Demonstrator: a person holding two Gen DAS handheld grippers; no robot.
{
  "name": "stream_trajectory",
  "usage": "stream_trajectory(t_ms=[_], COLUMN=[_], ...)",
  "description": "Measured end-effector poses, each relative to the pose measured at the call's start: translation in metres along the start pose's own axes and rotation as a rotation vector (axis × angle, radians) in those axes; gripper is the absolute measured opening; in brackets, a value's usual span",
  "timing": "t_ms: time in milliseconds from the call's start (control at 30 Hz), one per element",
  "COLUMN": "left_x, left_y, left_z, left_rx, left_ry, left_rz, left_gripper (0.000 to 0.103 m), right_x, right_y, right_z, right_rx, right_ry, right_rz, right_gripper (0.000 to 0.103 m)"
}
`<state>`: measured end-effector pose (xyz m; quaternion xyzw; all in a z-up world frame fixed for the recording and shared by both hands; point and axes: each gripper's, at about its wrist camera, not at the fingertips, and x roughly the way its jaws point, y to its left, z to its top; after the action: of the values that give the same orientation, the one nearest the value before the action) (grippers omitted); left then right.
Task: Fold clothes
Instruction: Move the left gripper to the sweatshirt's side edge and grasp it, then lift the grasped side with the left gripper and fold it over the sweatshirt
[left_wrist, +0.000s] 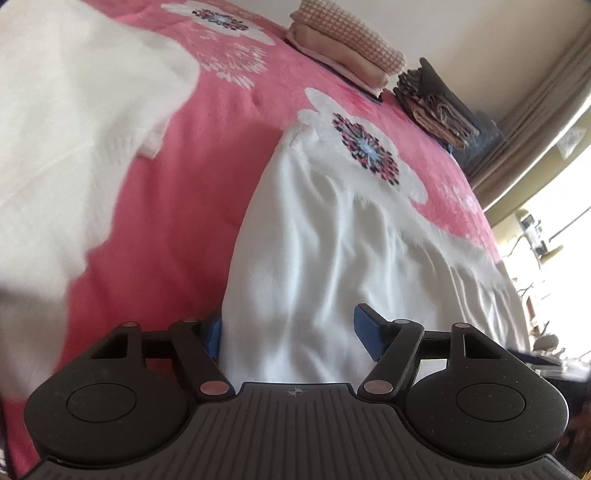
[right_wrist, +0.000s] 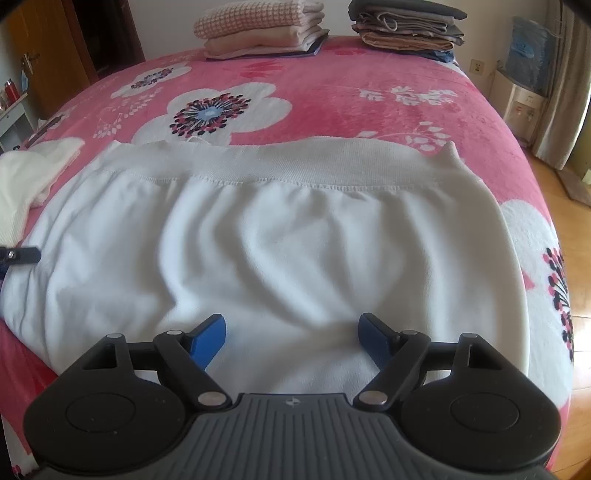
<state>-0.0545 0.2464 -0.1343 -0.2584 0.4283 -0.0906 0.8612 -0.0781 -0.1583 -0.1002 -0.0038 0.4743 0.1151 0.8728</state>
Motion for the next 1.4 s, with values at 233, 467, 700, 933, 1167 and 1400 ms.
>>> stream_trajectory(t_ms=[233,467,700,933,1167,1400], left_x=[-0.004,0.005,0.015,0.005,-0.02,-0.035], left_y=[0.02,0.021,-0.005,-0.02,-0.049,-0.109], left_z=[0.004,0.004,0.01,0.01,0.018,0.033], left_rx=[-0.086,-0.087,0.032,0.03,0.045,0.127], left_ry=[0.067,0.092,0.085,0.069,0.014,0.008], left_rz=[-0.138,-0.154,0.013,0.086,-0.025,-0.214], left_gripper=[0.065,0.067,0.035,0.011,0.009,0.008], right_x=[0.0,0.002,0.002,0.007,0.019,0.026], right_y=[0.0,0.0,-0.001,0.004,0.022,0.027], right_z=[0.0,0.001,0.001,0.004,-0.001,-0.003], right_rx=[-0.001,-0.006,0.002,0.0,-0.074,-0.088], right_ry=[-0.001,-0.002,-0.009,-0.012,-0.024,-0.047], right_rz=[0.002,0.007,0.006,-0.014,-0.093,-0.14], right_gripper=[0.083,0.085,0.085,0.088,0.098,0.103])
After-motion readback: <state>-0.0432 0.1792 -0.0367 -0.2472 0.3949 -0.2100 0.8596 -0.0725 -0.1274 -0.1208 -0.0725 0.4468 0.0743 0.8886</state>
